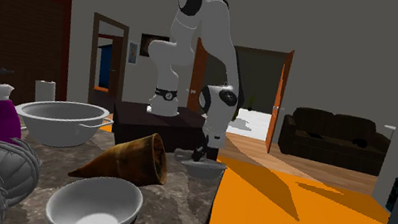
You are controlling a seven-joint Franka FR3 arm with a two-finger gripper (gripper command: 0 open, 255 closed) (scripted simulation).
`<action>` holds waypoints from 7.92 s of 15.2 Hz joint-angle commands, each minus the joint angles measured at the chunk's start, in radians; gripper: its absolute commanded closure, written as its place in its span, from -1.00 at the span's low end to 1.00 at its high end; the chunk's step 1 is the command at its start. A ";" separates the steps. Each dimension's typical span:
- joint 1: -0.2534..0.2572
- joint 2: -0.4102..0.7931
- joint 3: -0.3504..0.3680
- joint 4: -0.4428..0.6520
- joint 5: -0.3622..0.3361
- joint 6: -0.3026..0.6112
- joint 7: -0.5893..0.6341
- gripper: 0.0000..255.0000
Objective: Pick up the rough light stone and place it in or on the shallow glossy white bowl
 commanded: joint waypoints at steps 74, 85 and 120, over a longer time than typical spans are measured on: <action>-0.178 0.127 -0.020 0.535 0.113 -0.561 -0.005 1.00; -0.179 0.026 -0.021 0.502 0.111 -0.626 0.014 1.00; -0.245 0.158 -0.052 0.889 0.061 -0.894 0.009 1.00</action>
